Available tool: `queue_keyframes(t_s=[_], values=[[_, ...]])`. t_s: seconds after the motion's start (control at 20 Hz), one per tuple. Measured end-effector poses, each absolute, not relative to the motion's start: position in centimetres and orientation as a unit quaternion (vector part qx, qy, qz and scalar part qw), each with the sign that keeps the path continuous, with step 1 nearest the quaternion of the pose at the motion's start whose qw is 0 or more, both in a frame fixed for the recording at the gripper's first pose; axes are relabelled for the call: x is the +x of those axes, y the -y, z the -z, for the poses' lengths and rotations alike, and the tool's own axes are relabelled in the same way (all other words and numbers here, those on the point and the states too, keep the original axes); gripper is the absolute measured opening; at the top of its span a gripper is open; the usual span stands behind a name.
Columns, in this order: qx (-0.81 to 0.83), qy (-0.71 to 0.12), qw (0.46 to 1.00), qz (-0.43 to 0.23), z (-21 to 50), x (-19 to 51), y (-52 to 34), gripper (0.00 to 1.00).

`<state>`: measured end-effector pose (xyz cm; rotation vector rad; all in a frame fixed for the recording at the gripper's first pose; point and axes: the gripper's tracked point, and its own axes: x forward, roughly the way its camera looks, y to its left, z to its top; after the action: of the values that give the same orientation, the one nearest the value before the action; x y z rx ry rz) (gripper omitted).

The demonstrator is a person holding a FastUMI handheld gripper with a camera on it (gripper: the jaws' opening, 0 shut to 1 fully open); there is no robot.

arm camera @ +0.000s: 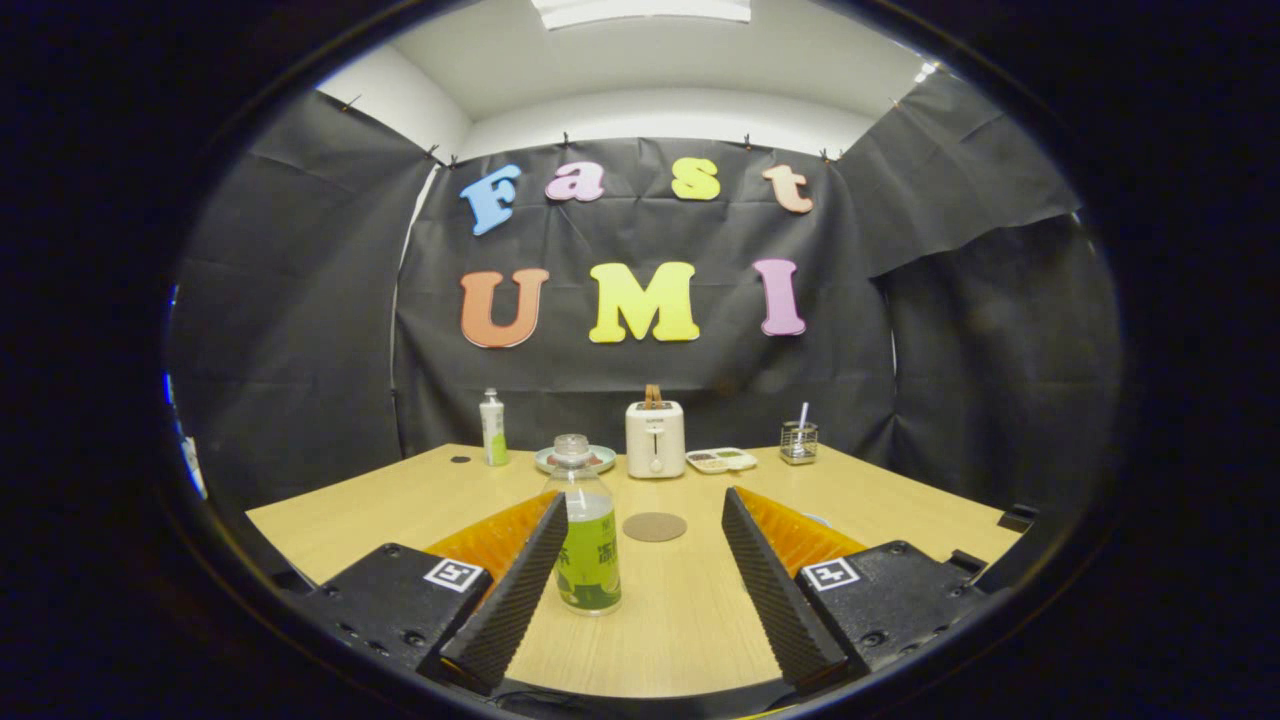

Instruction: Take the bottle from table, then pour the juice into the cup, finally place the bottle on the coaster

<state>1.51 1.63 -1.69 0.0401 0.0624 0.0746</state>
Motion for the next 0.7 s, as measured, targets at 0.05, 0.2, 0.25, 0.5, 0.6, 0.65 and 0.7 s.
queue_keyframes(t_s=[0.05,0.2,0.25,0.5,0.6,0.65,0.7], values=[[0.023,-0.031,0.998,-0.041,1.8,1.7,-1.8,1.0],[0.033,-0.034,0.998,-0.043,2.2,2.0,-1.6,1.0],[0.035,-0.036,0.998,-0.043,2.5,2.1,-1.6,1.0],[0.027,-0.057,0.997,-0.051,4.2,3.0,-2.4,1.0],[0.029,-0.071,0.995,-0.058,5.3,3.5,-3.0,1.0],[0.032,-0.081,0.994,-0.059,6.0,3.8,-3.2,1.0],[0.035,-0.093,0.993,-0.062,6.7,4.2,-3.5,1.0]])
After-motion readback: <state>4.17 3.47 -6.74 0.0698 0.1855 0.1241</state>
